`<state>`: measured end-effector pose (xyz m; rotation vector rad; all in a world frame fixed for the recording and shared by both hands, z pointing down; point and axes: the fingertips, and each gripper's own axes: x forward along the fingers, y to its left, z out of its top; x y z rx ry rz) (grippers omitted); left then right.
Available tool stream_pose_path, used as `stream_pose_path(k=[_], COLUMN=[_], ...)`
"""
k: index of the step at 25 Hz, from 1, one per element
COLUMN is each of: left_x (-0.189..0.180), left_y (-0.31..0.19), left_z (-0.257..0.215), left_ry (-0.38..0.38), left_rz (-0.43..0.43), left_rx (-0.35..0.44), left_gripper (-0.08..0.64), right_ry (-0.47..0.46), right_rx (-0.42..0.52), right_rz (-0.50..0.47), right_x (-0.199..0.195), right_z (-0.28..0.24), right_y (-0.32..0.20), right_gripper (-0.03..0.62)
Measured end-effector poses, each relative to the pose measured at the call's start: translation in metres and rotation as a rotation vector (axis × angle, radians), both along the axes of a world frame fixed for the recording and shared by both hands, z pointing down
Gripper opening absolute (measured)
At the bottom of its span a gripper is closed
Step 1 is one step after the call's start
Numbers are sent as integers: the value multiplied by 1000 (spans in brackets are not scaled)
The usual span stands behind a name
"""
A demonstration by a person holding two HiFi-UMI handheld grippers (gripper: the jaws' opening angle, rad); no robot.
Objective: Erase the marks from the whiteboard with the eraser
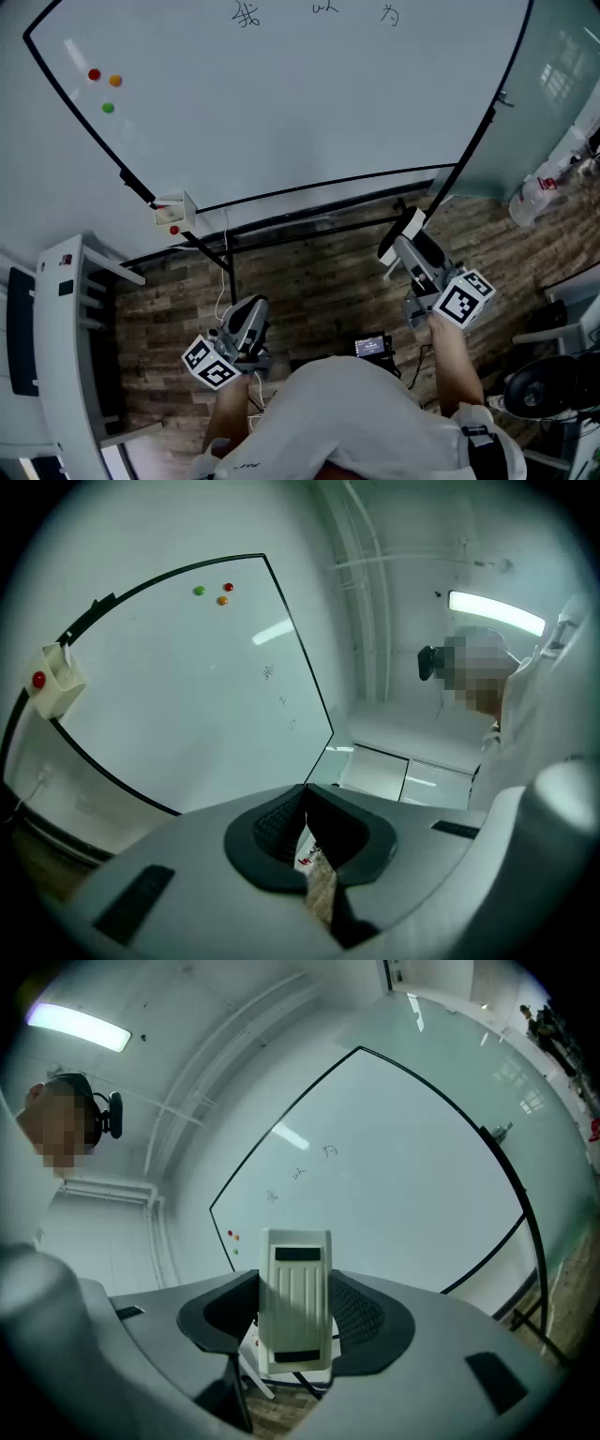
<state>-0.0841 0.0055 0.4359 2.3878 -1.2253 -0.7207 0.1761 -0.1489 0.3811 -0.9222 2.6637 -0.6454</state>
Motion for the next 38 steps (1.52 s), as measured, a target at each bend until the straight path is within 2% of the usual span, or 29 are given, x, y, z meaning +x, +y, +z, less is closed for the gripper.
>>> stream_pose_path(k=[14,24,29,34,38], left_x=[-23,-46,-56,-54,-51], left_y=[2,4,-4,-11,-16], left_z=[2,15,19,22,26], left_ry=[0,-23,-67,-80,-87], left_rz=[23,37,20,48,39], left_rx=[-6,-33,-58,-60,-70], left_gripper=[8,8,7,8,8], right_ry=[2,24,49,94,132], right_rx=[-12,-49,-55,-60,-78], right_rz=[35,115,188,249,274], right_x=[-19,-29,-23,-12,0], right_z=[2,16,18,22,27], right_y=[7,9,8,5,-10], right_gripper=[253,253,253,253,253])
